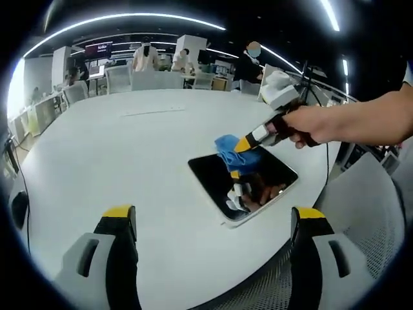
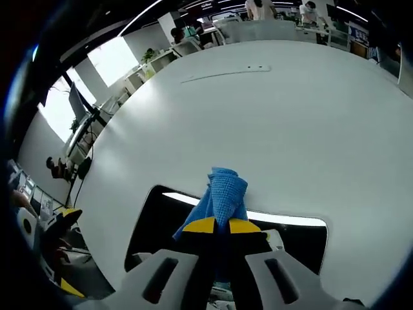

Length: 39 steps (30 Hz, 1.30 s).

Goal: Wipe the mirror surface with the cleaning cloth until all visible marks leave the cleaned area.

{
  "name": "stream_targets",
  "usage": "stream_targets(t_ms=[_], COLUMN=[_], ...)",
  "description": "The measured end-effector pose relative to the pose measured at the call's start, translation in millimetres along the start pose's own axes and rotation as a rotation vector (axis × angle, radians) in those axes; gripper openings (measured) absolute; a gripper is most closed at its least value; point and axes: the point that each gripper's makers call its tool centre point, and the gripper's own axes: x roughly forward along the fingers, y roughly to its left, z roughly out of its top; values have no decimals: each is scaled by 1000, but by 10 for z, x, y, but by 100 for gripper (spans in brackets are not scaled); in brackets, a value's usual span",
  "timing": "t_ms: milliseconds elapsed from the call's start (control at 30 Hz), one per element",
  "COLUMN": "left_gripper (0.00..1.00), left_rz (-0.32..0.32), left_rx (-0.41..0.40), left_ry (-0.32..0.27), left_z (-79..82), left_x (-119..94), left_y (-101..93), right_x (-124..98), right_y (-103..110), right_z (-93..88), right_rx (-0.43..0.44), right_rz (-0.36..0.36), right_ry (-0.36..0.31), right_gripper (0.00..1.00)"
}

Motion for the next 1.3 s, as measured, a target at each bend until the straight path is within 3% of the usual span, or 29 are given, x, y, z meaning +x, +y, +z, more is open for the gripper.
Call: stream_targets(t_ms=[933,1300], left_gripper=[99,98], left_rz=[-4,0], left_rx=[-5,-8], left_ry=[12,13], left_z=[-18,-22], left_x=[-13,-19], left_y=[3,12], right_x=[281,312], right_y=[631,680], right_z=[102,122], right_rx=[-34,-30], right_rz=[82,72], right_ry=[36,24], right_gripper=[0,0])
